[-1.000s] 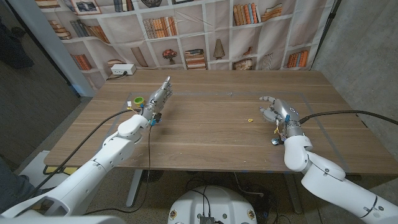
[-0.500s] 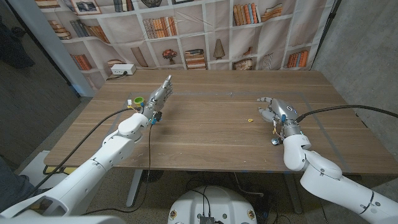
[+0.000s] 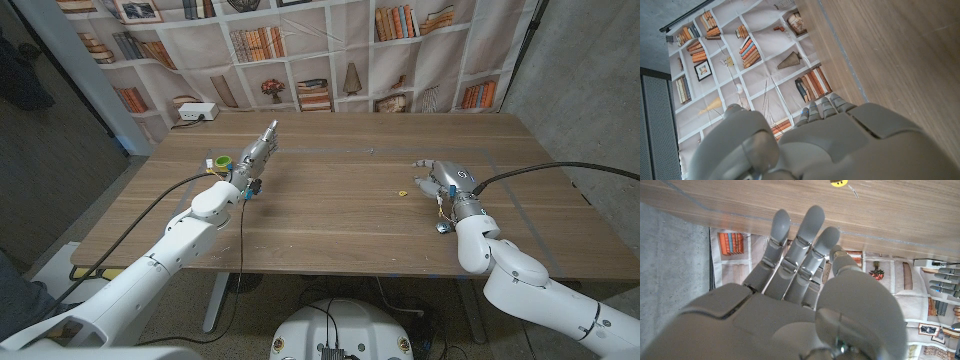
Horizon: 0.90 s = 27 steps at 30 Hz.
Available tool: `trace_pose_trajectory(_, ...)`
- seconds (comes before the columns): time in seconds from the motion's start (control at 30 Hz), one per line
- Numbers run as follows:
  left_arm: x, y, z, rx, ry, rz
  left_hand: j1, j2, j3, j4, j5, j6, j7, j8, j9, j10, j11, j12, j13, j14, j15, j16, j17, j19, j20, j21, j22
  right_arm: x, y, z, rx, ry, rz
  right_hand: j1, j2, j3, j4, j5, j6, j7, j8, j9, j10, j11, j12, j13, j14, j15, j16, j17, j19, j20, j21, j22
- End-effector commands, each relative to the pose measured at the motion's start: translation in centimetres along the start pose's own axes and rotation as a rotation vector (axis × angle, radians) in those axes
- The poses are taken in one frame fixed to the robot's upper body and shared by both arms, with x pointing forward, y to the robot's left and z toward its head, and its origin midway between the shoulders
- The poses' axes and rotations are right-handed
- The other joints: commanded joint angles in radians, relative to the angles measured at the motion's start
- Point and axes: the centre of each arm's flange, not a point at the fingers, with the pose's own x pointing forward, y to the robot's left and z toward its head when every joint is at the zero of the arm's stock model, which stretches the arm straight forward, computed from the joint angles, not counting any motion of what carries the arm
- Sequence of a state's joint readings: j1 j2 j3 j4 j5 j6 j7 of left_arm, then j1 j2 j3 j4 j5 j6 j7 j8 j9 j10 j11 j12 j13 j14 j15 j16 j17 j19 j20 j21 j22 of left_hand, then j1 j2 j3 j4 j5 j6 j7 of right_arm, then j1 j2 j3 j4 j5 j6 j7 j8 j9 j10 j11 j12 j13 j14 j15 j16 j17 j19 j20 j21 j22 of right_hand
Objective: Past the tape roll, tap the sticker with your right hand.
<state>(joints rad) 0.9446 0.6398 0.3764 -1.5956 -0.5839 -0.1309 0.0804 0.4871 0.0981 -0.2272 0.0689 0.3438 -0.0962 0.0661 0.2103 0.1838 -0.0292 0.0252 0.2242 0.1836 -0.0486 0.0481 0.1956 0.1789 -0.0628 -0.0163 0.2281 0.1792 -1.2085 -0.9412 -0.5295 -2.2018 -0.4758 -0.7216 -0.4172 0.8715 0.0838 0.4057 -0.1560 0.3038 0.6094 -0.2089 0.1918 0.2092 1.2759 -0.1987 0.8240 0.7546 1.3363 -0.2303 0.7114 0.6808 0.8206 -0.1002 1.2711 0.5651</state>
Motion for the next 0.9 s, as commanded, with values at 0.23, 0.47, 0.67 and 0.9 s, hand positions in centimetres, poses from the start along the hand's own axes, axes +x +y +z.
trace_pose_trajectory(0.23, 0.0, -0.1, 0.7, 0.008, -0.018, 0.005, -0.001, 0.005, -0.007, -0.001, -0.005, 0.007, -0.004, 0.000, 0.005, 0.005, -0.001, -0.002, 0.005, -0.001, -0.006, -0.003, 0.005, -0.011, 0.002, -0.006, 0.003, -0.3, 1.0, 1.2, -0.080, -0.048, 0.061, -0.022, -0.001, 0.000, 0.006, 0.004, 0.015, 0.000, 0.000, -0.001, 0.010, -0.001, 0.002, -0.001, 0.006, 0.002, -0.004, 0.004, -0.008, -0.110, 0.020, -0.011)
trace_pose_trajectory(0.47, 0.1, -0.1, 0.9, 0.010, -0.020, 0.003, 0.001, 0.006, -0.007, -0.001, -0.006, 0.007, -0.004, -0.001, 0.005, 0.006, -0.003, -0.002, 0.005, -0.001, -0.006, -0.004, 0.005, -0.012, 0.002, -0.007, 0.003, -0.3, 1.8, 1.6, -0.116, -0.058, 0.093, -0.055, 0.004, -0.006, 0.021, -0.002, 0.015, 0.001, -0.002, -0.001, 0.014, -0.001, 0.004, -0.001, 0.008, 0.002, -0.006, 0.007, -0.011, -0.109, 0.028, -0.021)
trace_pose_trajectory(0.67, 0.0, -0.2, 0.8, 0.008, -0.021, 0.002, 0.002, 0.006, -0.008, -0.001, -0.006, 0.008, -0.003, -0.002, 0.005, 0.006, -0.002, -0.004, 0.005, -0.001, -0.007, -0.004, 0.005, -0.012, 0.002, -0.008, 0.003, -0.3, 2.3, 1.8, -0.122, -0.056, 0.109, -0.070, 0.008, -0.005, 0.020, -0.007, 0.014, 0.001, -0.003, -0.002, 0.016, -0.001, 0.003, -0.008, 0.009, 0.002, -0.009, 0.008, -0.014, -0.110, 0.038, -0.031)
trace_pose_trajectory(0.9, -0.5, -0.1, 0.9, 0.011, -0.021, 0.009, 0.003, 0.007, -0.009, -0.001, -0.008, 0.008, -0.003, -0.003, 0.005, 0.007, -0.001, -0.005, 0.005, -0.001, -0.006, -0.004, 0.005, -0.015, 0.004, -0.011, 0.003, -0.2, 2.7, 1.8, -0.140, -0.051, 0.129, -0.084, 0.010, -0.002, 0.017, -0.011, 0.012, 0.001, -0.004, -0.002, 0.017, -0.001, 0.004, -0.009, 0.011, 0.002, -0.011, 0.012, -0.017, -0.111, 0.050, -0.044)
